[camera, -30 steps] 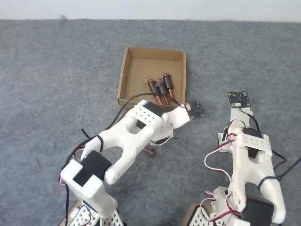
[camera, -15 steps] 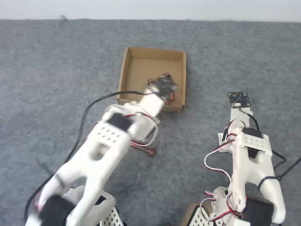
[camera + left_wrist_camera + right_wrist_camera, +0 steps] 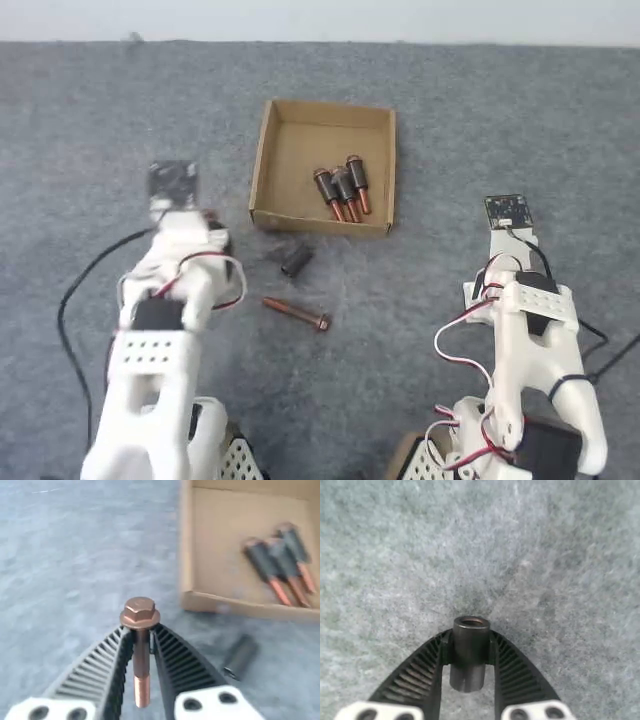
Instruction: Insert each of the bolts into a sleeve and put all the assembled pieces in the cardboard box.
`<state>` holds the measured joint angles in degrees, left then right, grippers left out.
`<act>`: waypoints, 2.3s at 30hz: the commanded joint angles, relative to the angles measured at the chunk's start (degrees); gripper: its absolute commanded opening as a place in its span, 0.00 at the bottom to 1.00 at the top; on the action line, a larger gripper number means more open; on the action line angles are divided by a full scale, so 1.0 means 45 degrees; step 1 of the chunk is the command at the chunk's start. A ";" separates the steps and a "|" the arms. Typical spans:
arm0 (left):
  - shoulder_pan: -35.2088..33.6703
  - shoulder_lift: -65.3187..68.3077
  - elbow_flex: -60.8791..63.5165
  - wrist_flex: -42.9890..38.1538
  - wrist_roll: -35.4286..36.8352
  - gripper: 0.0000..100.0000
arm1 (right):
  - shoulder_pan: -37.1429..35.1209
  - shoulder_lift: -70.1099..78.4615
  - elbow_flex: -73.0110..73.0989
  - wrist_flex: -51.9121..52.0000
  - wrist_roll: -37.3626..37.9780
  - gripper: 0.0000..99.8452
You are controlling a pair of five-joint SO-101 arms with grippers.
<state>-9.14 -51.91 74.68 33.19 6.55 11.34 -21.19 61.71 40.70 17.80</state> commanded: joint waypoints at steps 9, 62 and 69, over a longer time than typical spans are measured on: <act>-0.1641 -0.4786 0.4874 -0.3673 0.0137 0.01 | -0.1475 -0.0772 -0.0391 -0.3780 0.0117 0.01; -0.1621 -0.6701 0.4933 -0.1114 0.0117 0.01 | -0.9368 0.5128 0.0449 -2.1206 -0.5958 0.01; -0.1621 -0.6701 0.4933 -0.1094 0.0117 0.01 | -0.9973 0.3448 0.2657 -2.1675 -0.5958 0.01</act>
<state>-16.35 -80.31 97.54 28.26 6.90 -32.09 0.53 71.47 -53.54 -8.31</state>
